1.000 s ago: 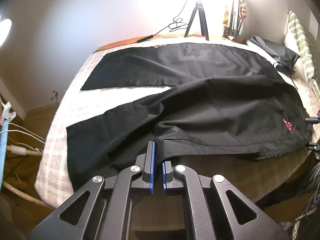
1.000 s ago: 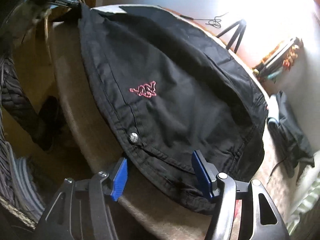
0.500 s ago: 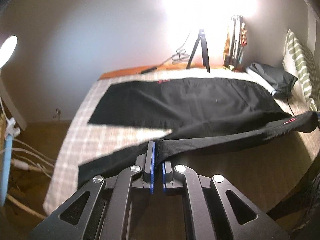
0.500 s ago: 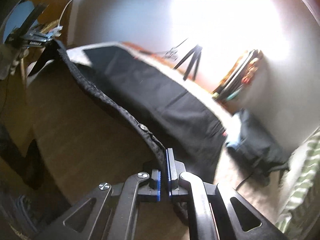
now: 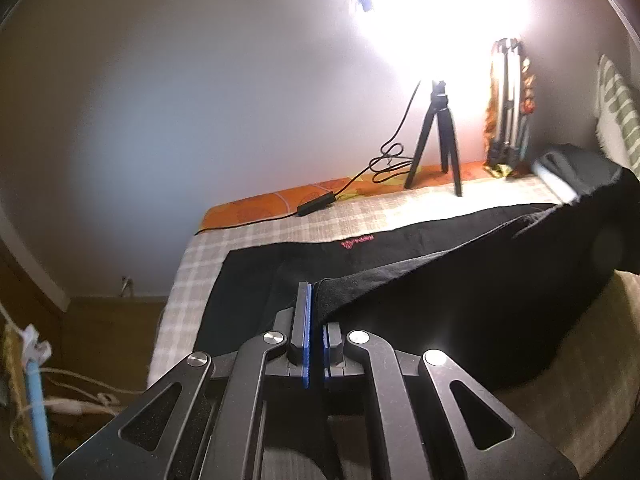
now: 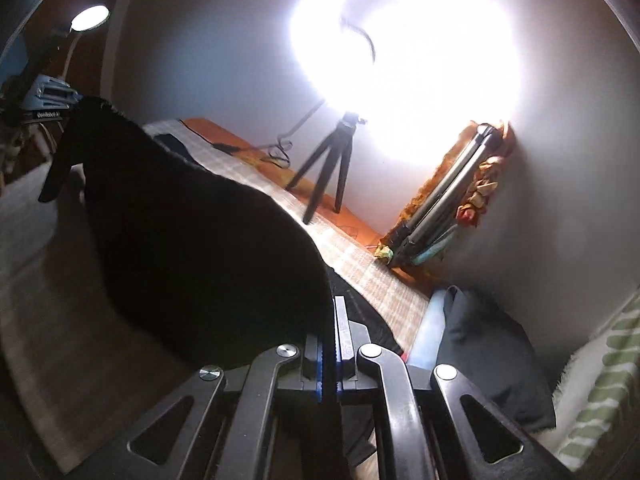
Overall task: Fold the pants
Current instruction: 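Lift the hem with both tools and fold it over toward the waistband, then open both tools and release the folded trousers onto the bed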
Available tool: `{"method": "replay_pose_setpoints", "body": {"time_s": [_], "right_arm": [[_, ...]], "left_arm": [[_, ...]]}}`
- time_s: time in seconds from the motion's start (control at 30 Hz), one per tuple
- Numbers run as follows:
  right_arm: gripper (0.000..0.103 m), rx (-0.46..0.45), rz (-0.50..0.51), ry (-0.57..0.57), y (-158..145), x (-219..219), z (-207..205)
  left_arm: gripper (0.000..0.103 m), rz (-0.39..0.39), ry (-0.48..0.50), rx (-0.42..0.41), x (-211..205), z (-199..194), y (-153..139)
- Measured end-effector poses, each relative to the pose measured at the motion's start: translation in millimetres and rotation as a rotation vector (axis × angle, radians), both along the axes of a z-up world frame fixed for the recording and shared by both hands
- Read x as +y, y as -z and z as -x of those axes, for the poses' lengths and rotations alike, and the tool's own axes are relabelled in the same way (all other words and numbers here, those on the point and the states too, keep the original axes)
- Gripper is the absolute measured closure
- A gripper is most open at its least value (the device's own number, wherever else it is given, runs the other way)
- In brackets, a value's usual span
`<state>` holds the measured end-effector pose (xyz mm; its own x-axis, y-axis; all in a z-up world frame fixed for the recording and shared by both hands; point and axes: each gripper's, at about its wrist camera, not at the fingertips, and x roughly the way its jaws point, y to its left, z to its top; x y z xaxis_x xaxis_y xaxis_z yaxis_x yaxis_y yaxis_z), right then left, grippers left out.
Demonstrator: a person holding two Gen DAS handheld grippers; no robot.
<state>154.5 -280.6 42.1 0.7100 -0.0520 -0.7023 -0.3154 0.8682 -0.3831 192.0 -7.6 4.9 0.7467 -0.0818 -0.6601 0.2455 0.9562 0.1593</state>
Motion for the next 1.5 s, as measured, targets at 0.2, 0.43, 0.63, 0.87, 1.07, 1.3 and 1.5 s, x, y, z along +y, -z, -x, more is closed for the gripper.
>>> {"method": "replay_pose_setpoints", "body": {"time_s": [0.2, 0.43, 0.63, 0.87, 1.07, 1.3, 1.5], "right_arm": [[0.102, 0.09, 0.014, 0.032, 47.8, -13.6, -67.7], [0.102, 0.195, 0.054, 0.046, 100.4, -21.8, -120.8], [0.102, 0.263, 0.07, 0.064, 133.9, -23.3, -148.7], [0.102, 0.289, 0.061, 0.068, 146.7, -32.5, -161.1], [0.102, 0.295, 0.064, 0.066, 148.7, -33.0, -165.3], [0.102, 0.3, 0.079, 0.069, 149.6, -32.3, -165.2], [0.101, 0.299, 0.092, 0.072, 151.1, -30.7, -165.1]], "left_arm": [[0.1, -0.03, -0.002, 0.063, -13.6, -56.1, 32.5], [0.1, -0.046, -0.011, 0.147, -22.8, -105.4, 74.1], [0.084, -0.052, -0.017, 0.207, -23.0, -133.9, 101.4], [0.037, -0.088, -0.036, 0.198, 4.2, -147.3, 97.0], [0.029, -0.028, -0.025, 0.239, 37.8, -152.9, 79.8], [0.023, -0.146, -0.054, 0.195, 67.0, -154.8, 60.5], [0.027, -0.162, -0.244, 0.12, 117.1, -159.9, 41.1]]}}
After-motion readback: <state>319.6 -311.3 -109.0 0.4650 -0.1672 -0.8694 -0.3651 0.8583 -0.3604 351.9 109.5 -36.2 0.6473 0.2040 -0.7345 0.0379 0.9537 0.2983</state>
